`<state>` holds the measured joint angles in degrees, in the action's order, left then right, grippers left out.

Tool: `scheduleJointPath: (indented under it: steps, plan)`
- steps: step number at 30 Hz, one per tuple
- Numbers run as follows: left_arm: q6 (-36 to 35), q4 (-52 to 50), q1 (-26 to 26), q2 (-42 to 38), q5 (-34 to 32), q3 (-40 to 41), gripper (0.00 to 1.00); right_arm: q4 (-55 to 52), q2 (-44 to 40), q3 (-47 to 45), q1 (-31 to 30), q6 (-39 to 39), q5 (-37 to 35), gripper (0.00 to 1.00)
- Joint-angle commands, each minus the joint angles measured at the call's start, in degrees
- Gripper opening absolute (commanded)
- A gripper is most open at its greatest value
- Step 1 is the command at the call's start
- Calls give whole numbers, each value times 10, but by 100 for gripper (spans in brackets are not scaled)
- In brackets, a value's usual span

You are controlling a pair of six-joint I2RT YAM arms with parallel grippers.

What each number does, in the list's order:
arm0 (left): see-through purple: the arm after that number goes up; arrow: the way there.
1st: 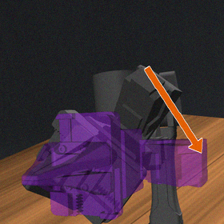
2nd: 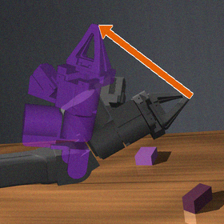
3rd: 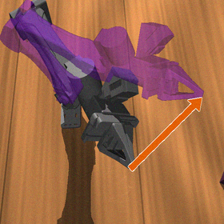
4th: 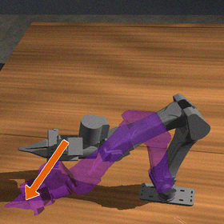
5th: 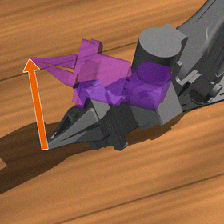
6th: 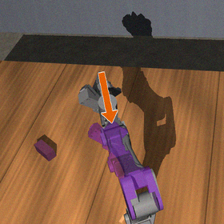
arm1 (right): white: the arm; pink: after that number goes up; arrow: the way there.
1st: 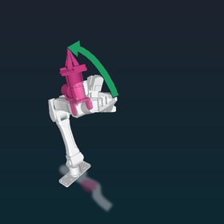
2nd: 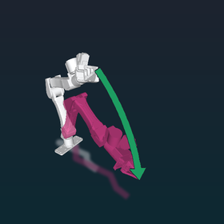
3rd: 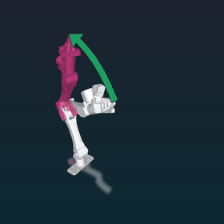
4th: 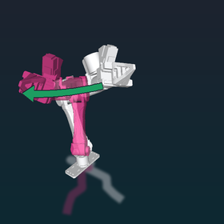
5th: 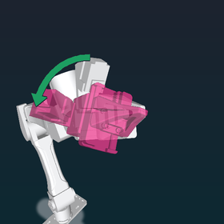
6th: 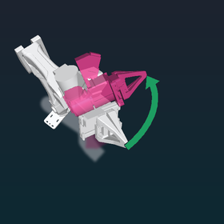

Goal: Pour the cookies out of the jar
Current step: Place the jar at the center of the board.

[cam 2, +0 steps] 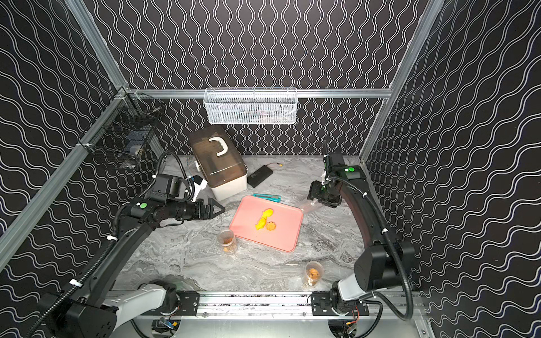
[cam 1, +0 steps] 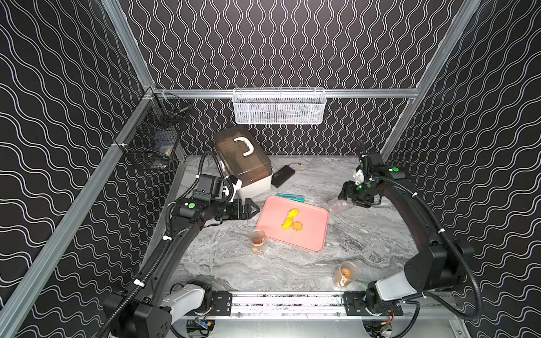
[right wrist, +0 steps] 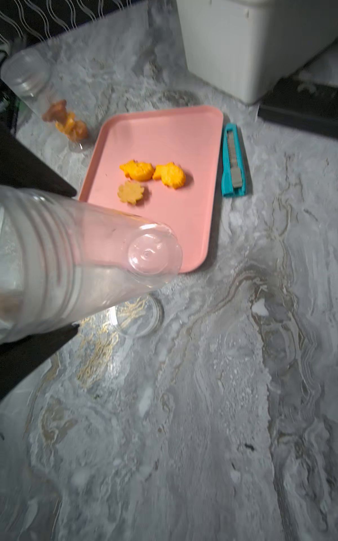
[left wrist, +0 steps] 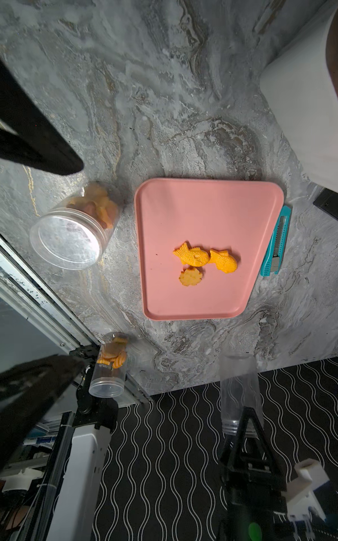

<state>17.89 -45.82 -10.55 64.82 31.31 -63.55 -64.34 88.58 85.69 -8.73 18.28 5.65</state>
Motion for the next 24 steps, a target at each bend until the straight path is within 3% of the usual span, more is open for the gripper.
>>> scheduleJointPath:
  steps: [1,12,17,24]
  plan:
    - [-17,20,-3,-7,5,10,99,-21,24,8,-7,-15,-80,65]
    - [-18,15,-17,-12,18,8,99,-39,137,85,-62,-12,-193,64]
    - [-17,8,-17,-13,21,9,99,-47,171,102,-65,-17,-200,64]
    - [-17,6,-17,-14,22,12,99,-31,177,84,-64,-17,-153,65]
